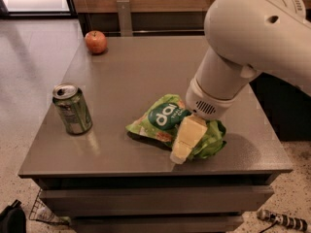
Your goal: Move green rice chip bag near apple
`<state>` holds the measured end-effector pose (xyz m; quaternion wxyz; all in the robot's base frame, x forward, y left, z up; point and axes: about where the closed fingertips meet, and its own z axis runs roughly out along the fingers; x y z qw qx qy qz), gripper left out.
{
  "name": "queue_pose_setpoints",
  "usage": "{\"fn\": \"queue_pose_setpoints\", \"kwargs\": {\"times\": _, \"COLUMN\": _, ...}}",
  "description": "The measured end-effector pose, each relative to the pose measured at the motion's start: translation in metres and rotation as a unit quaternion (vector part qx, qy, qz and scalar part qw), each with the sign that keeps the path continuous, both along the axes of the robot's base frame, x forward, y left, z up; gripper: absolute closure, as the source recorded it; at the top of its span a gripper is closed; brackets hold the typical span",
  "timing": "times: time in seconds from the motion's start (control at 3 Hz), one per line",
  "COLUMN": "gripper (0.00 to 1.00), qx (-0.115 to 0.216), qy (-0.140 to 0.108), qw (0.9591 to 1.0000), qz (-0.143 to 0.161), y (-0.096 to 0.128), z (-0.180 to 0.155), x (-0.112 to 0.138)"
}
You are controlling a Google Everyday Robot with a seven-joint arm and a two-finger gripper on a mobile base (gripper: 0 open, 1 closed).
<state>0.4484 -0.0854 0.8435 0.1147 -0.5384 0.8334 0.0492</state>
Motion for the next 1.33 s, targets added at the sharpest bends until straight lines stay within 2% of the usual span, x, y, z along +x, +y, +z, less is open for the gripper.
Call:
{"fn": "queue_pose_setpoints", "kwargs": {"times": 0.33, "gripper": 0.23, "qx": 0.012, "qy": 0.009, "qw": 0.9999, "qz": -0.007, "y": -0.0045, "z": -0.0143, "x": 0.0039}}
{"fn": "queue_pose_setpoints", "kwargs": {"times": 1.0, "gripper": 0.69, "qx": 0.013, "qy": 0.011, "qw": 0.9998, "qz": -0.007, "y": -0.0043, "z": -0.0179, "x": 0.0039}}
{"fn": "queue_pose_setpoints", "kwargs": {"times": 1.33, "gripper": 1.00, "qx": 0.012, "qy": 0.012, "qw": 0.9998, "qz": -0.006, "y": -0.0034, "z": -0.0188, "x": 0.0031}}
